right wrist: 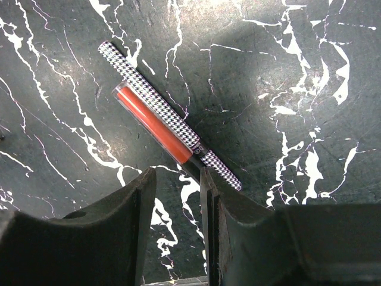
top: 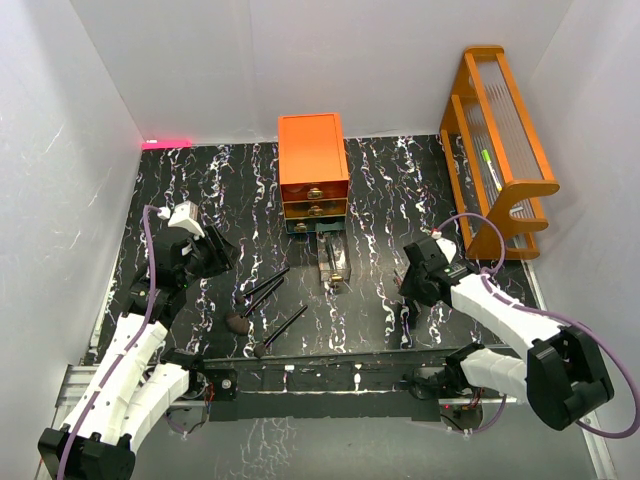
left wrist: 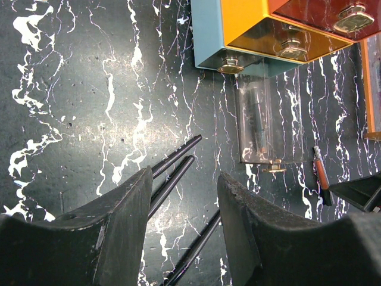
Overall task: Organize the makeup
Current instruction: Pick up the lipstick at the center of the board, then place the lipstick in the drawer.
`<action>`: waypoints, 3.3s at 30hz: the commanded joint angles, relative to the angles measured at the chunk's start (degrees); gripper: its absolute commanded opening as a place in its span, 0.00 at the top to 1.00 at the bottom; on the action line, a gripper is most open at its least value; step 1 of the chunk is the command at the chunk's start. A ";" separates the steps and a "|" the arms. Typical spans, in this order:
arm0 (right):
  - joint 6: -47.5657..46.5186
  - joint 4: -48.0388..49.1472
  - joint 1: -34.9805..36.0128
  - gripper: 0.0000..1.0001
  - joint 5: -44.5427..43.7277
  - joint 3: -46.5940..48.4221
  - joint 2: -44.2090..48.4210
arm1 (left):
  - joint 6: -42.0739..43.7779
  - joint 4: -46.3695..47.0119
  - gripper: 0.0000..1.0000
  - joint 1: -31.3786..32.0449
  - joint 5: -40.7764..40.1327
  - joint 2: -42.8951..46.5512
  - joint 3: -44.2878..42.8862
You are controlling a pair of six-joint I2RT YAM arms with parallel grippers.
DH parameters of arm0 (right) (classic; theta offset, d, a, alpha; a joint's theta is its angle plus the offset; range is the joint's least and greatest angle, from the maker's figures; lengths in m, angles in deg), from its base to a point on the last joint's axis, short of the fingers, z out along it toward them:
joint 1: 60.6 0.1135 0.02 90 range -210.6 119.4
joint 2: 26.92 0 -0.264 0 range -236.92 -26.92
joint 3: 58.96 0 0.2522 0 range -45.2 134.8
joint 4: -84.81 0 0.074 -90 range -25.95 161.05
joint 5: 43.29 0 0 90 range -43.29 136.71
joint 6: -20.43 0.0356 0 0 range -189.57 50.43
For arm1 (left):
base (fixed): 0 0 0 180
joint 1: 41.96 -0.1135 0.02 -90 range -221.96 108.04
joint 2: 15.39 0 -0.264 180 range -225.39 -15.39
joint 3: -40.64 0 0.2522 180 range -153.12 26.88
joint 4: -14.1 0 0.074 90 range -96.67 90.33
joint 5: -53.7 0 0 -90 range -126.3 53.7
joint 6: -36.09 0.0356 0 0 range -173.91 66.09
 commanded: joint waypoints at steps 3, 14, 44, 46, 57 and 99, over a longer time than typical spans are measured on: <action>0.57 1.78 0.18 0.62 -1.90 0.19 -0.83 | -0.30 0.47 0.53 -0.20 0.67 0.31 0.44; -0.48 3.03 1.38 0.62 -0.65 0.97 -5.14 | -0.32 0.49 0.53 -0.27 0.76 0.67 0.39; -2.64 5.36 5.24 0.76 -0.11 2.92 -11.52 | -0.37 0.39 0.53 -0.20 0.80 1.30 0.47; -3.37 5.79 5.46 0.80 -0.06 3.42 -11.73 | -0.37 0.39 0.53 -0.19 0.85 1.33 0.48; -10.10 0.71 8.56 0.92 -4.01 15.33 -9.88 | -0.40 0.47 0.53 -0.20 1.10 1.41 0.45; -15.63 7.64 19.91 0.92 -8.79 42.17 -40.44 | -0.50 0.30 0.53 -0.23 1.37 1.59 0.46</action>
